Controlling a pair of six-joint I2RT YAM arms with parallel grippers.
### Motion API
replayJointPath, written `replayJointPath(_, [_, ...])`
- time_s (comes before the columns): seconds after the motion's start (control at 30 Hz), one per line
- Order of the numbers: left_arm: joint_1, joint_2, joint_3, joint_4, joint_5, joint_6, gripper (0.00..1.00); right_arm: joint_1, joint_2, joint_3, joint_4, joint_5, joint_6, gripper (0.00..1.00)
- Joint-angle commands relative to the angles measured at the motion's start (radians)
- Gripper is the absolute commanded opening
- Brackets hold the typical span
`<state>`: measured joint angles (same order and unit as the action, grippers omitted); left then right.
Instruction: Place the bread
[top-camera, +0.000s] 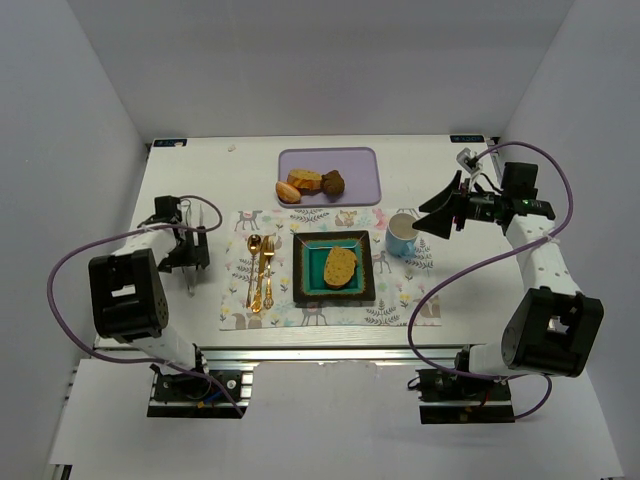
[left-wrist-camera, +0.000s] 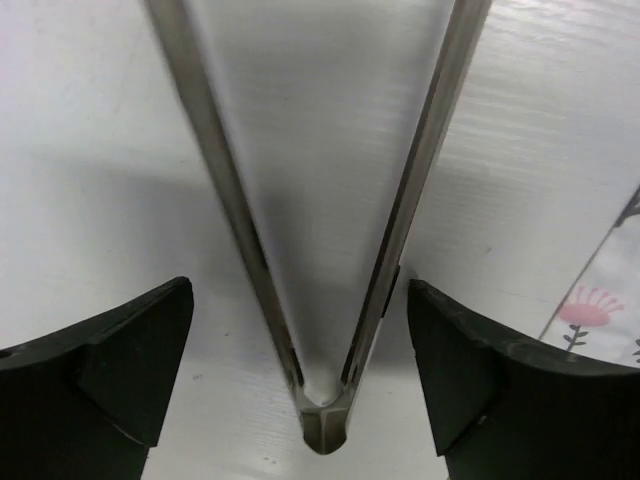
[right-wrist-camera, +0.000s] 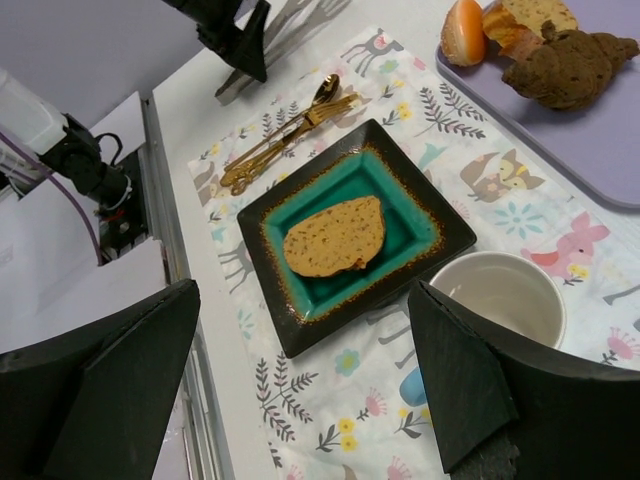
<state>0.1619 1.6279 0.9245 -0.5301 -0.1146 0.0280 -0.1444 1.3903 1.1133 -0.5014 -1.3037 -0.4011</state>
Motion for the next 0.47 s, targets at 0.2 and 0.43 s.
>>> replayJointPath(0.2, [0.041,-0.259,0.111,-0.068,0.085,-0.118,0.98,-0.003,0.01,0.117,-0.011,0.294,0.215,0.89])
replayJointPath(0.43, [0.041,-0.539,0.038,0.079,0.37,-0.348,0.9,-0.003,0.07,0.18,0.115,0.478,0.326,0.89])
